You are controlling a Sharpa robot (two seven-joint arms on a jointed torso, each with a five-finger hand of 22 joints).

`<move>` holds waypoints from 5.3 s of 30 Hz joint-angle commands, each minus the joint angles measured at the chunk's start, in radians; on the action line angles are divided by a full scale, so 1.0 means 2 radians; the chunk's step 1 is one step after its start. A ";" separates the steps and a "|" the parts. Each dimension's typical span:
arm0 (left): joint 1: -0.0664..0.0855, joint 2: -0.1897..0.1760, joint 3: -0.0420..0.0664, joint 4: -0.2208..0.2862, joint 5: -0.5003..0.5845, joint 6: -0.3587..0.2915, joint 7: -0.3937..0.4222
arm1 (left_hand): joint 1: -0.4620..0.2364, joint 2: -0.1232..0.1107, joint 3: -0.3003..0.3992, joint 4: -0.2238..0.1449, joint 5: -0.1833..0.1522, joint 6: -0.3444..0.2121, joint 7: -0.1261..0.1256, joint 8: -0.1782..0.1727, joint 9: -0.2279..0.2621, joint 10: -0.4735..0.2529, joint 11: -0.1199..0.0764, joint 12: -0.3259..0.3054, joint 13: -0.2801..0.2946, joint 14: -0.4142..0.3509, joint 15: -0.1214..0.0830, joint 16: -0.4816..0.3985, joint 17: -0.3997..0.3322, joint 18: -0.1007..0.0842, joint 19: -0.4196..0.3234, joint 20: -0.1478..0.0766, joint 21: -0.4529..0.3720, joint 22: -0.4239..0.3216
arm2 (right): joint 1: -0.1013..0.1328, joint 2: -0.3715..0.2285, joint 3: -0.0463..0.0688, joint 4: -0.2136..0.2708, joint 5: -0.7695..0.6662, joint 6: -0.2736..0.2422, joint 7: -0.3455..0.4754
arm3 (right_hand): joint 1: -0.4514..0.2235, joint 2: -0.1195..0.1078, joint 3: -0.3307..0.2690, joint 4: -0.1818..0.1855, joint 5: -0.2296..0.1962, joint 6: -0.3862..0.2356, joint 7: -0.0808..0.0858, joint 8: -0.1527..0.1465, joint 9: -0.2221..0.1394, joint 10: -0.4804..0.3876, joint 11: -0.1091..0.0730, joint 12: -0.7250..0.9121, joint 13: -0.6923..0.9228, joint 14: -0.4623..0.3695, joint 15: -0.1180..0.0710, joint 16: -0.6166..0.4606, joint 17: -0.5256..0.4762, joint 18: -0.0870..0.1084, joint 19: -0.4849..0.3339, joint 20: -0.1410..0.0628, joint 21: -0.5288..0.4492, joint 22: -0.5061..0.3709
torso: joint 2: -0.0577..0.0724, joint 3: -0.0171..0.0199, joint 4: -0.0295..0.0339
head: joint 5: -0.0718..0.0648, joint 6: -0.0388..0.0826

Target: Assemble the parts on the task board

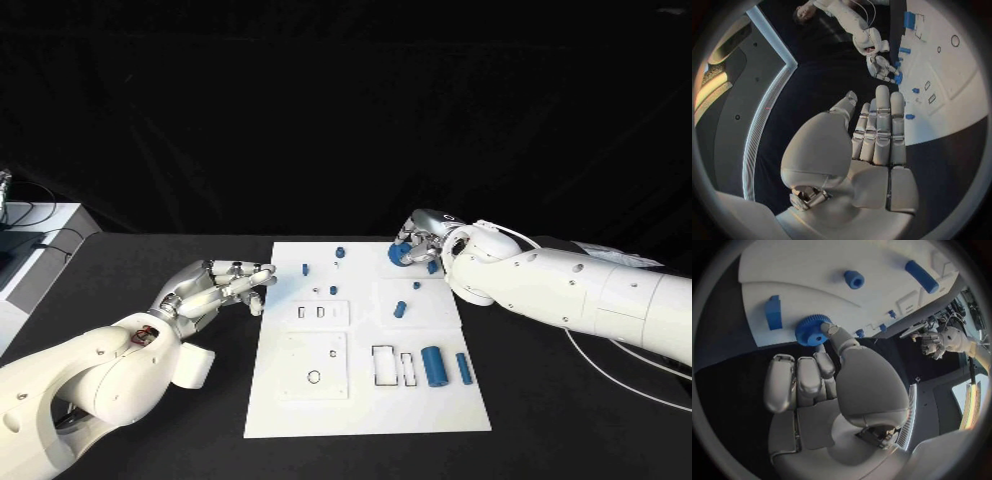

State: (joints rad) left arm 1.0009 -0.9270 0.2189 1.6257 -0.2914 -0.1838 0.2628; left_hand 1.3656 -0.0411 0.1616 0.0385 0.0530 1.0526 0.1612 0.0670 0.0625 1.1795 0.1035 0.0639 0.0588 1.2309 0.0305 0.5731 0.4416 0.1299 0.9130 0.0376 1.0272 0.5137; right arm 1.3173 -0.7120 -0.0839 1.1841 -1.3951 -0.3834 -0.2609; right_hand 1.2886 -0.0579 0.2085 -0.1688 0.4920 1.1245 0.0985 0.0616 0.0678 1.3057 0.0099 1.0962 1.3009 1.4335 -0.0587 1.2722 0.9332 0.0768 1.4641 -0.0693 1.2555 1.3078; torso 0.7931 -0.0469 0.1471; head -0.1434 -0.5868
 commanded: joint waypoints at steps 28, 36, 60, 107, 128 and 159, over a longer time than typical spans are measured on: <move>0.000 0.001 0.000 0.004 -0.001 0.010 0.001 | -0.001 0.005 -0.002 -0.002 -0.001 -0.003 -0.001 -0.002 0.001 -0.005 0.000 -0.002 0.001 -0.003 -0.001 0.002 -0.001 0.009 -0.004 0.001 0.002 -0.002 | -0.002 0.052 0.001 0.057 -0.047 -0.048 0.012 | -0.012 -0.001 -0.005 -0.001 0.000 0.007 0.008 0.003 0.002 0.001 -0.003 -0.005 0.001 -0.001 -0.003 -0.003 0.005 -0.007 0.023 -0.003 0.004 0.089 | 0.000 -0.0009 0.0011 | 0.008 0.000; 0.000 0.002 0.000 0.004 -0.001 0.010 0.001 | -0.001 0.005 -0.002 -0.002 -0.001 -0.003 -0.001 -0.002 0.001 -0.005 0.000 -0.002 0.001 -0.003 -0.001 0.002 -0.001 0.009 -0.004 0.001 0.002 -0.002 | -0.005 0.083 0.000 0.020 -0.052 -0.047 0.014 | -0.011 -0.001 -0.005 -0.001 -0.001 0.006 0.008 0.002 0.002 0.000 -0.003 -0.006 0.000 -0.001 -0.002 -0.003 0.006 -0.007 0.023 -0.003 0.003 0.089 | 0.001 -0.0012 0.0015 | 0.010 0.000; 0.000 0.004 0.000 0.002 -0.001 0.010 0.001 | -0.001 0.005 -0.002 -0.002 -0.001 -0.004 -0.001 -0.002 0.001 -0.006 0.001 -0.002 0.001 -0.003 -0.001 0.002 -0.001 0.010 -0.004 0.001 0.003 -0.003 | -0.017 0.103 -0.003 0.000 -0.054 -0.046 0.028 | -0.012 -0.003 -0.007 0.000 -0.004 0.003 0.009 0.002 0.001 -0.001 -0.002 -0.008 0.000 0.000 -0.002 -0.004 0.007 -0.006 0.022 -0.003 0.002 0.089 | 0.000 0.0002 0.0000 | 0.014 -0.007; 0.000 0.003 0.000 0.000 -0.001 0.011 0.001 | -0.001 0.005 -0.002 -0.003 -0.001 -0.005 -0.001 -0.002 0.001 -0.007 0.001 -0.002 0.001 -0.003 -0.001 0.002 -0.001 0.010 -0.004 0.001 0.004 -0.005 | -0.019 0.033 -0.001 0.051 0.042 0.008 0.015 | -0.002 -0.059 -0.094 0.120 -0.037 -0.069 0.028 0.002 0.000 -0.025 0.015 -0.019 -0.028 -0.001 0.012 -0.003 0.015 -0.002 0.022 0.011 0.000 0.089 | 0.001 -0.0003 -0.0015 | 0.017 -0.006; 0.000 0.004 0.000 -0.002 -0.001 0.011 0.000 | -0.001 0.006 -0.001 -0.003 -0.001 -0.005 -0.001 -0.002 0.001 -0.008 0.001 -0.002 0.001 -0.003 -0.001 0.003 -0.001 0.010 -0.005 0.001 0.006 -0.008 | -0.019 0.051 -0.001 0.030 0.048 0.004 0.018 | -0.012 -0.035 -0.092 0.093 -0.021 -0.055 0.024 0.002 0.000 -0.020 0.012 -0.010 -0.024 0.000 0.009 -0.001 0.017 -0.003 0.023 0.009 0.003 0.089 | 0.001 -0.0001 -0.0013 | 0.016 -0.009; 0.000 0.006 0.000 -0.005 -0.001 0.013 -0.002 | -0.001 0.006 -0.001 -0.003 -0.001 -0.005 -0.001 -0.002 0.001 -0.008 0.001 -0.002 0.001 -0.003 -0.001 0.003 -0.001 0.010 -0.005 0.001 0.006 -0.008 | -0.019 0.049 -0.001 0.040 -0.004 -0.038 0.014 | -0.005 0.015 -0.016 0.009 -0.032 0.010 0.007 0.002 0.000 -0.004 -0.002 -0.001 -0.009 0.001 -0.002 -0.004 0.023 -0.008 0.023 -0.003 0.010 0.091 | 0.001 0.0005 -0.0010 | 0.017 -0.008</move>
State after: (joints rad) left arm 1.0001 -0.9179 0.2188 1.6146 -0.2924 -0.1759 0.2573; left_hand 1.3616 -0.0371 0.1588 0.0358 0.0530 1.0488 0.1575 0.0670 0.0625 1.1722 0.1036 0.0639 0.0588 1.2309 0.0304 0.5731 0.4405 0.1299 0.9095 0.0411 1.0360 0.4994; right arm 1.2801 -0.6122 -0.0847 1.2594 -1.3710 -0.4316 -0.2295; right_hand 1.2856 -0.0380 0.1783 -0.1466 0.4260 1.0921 0.0987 0.0622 0.0631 1.2912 0.0064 1.0896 1.2808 1.4349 -0.0573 1.2645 0.9774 0.0762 1.4666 -0.0682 1.2740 1.3078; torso 0.7943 -0.0457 0.1442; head -0.1111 -0.6032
